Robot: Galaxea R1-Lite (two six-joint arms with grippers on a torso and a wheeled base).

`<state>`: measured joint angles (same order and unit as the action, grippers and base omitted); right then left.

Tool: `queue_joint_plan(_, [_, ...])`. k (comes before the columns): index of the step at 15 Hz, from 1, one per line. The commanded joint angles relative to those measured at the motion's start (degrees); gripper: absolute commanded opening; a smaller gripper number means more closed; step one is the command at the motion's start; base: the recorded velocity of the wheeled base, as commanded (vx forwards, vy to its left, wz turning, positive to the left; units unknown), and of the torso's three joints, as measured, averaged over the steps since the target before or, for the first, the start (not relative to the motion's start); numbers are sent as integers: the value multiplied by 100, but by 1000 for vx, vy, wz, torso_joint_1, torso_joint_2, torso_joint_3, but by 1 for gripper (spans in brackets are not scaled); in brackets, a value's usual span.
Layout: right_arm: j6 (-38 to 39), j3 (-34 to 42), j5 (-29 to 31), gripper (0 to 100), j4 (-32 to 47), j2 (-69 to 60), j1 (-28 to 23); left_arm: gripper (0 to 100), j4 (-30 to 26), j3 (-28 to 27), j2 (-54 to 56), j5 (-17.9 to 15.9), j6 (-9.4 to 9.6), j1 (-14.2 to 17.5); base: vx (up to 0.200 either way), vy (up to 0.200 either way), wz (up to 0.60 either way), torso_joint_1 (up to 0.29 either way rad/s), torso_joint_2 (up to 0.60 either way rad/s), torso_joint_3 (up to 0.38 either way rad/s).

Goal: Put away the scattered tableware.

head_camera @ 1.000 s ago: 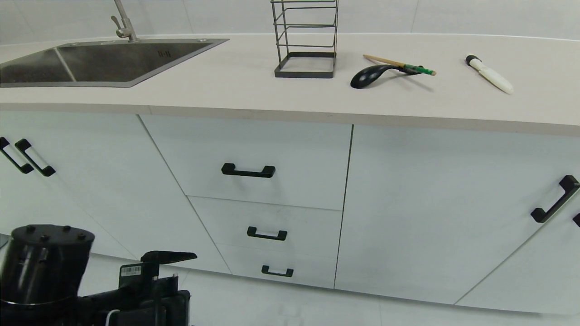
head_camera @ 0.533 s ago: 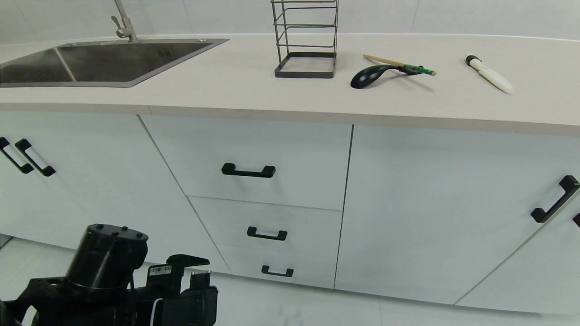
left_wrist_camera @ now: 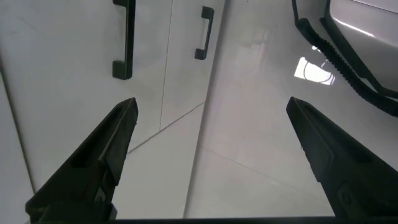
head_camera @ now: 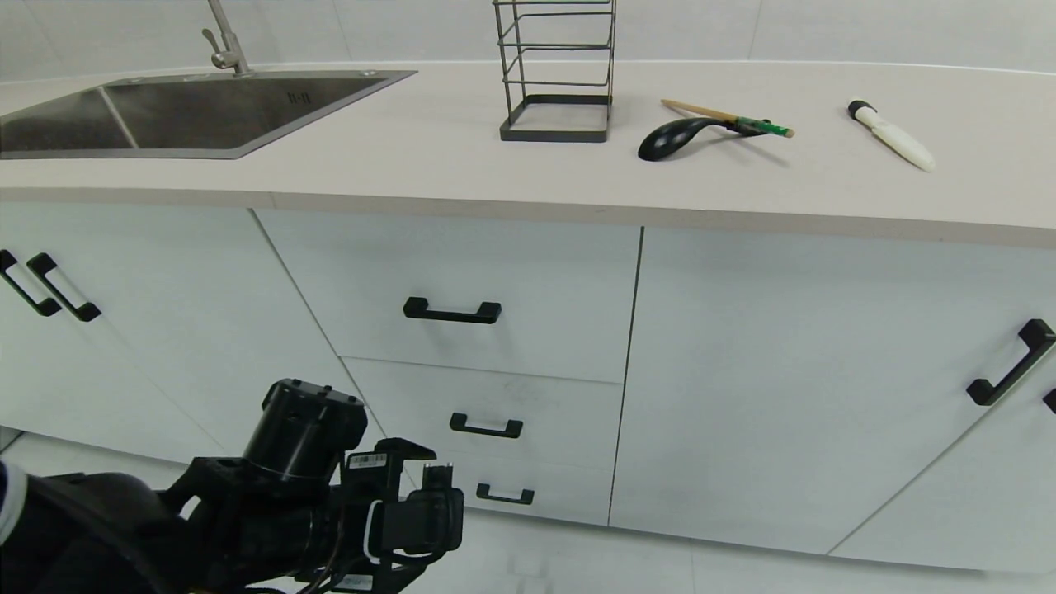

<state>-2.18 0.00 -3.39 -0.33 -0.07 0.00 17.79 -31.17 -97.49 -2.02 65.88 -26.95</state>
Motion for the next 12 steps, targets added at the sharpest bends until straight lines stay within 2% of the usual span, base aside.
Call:
queue_joint_plan(1, [-2, 0, -4, 0, -2, 7, 0, 100, 6, -372, -543, 0, 4, -100, 0, 0, 0, 0, 0, 0])
queue_joint_plan(5, [-2, 0, -4, 0, -2, 7, 0, 100, 14, -926, -956, 27, 13, -135, 0, 0, 0, 0, 0, 0])
queue_joint_plan(12, [-2, 0, -4, 0, -2, 7, 0, 100, 208, -1093, -1246, 35, 4, -126, 0, 0, 0, 0, 0, 0])
